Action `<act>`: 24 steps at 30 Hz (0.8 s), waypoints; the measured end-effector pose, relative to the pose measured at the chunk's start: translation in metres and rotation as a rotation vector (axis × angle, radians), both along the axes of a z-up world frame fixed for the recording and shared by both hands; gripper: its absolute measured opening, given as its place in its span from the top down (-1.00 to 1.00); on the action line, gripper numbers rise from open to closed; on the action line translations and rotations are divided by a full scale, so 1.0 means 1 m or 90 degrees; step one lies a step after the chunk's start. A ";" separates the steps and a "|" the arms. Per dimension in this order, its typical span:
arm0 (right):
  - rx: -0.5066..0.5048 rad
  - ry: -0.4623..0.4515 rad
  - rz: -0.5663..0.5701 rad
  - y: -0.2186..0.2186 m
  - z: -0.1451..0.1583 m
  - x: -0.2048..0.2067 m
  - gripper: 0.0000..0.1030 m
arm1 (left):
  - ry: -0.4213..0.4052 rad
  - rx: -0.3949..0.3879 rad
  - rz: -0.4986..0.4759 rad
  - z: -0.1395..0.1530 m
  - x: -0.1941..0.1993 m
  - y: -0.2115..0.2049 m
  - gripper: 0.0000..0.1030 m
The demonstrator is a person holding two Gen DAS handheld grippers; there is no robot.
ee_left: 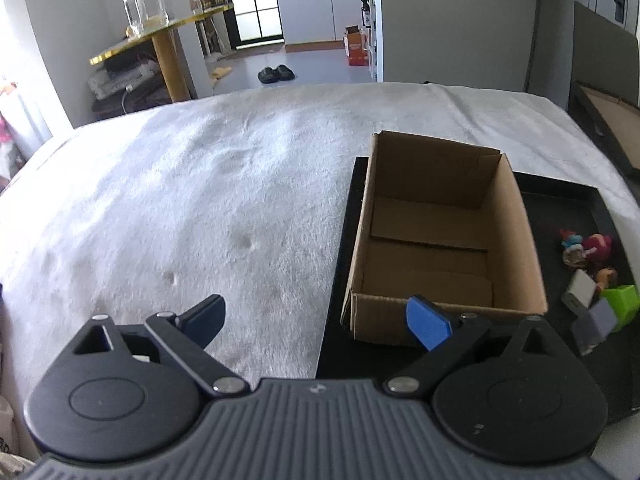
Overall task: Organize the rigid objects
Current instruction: 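Move the right gripper down to the lavender wheeled cube and close on it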
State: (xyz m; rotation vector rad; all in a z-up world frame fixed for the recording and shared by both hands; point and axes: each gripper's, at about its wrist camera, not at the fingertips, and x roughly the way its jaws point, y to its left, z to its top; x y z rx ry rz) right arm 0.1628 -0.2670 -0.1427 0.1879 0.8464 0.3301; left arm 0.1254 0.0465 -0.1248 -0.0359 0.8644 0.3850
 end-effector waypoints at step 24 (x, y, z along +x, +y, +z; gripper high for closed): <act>-0.067 0.018 0.057 0.034 -0.053 0.037 -0.43 | 0.010 0.031 0.014 -0.045 0.057 -0.011 -0.21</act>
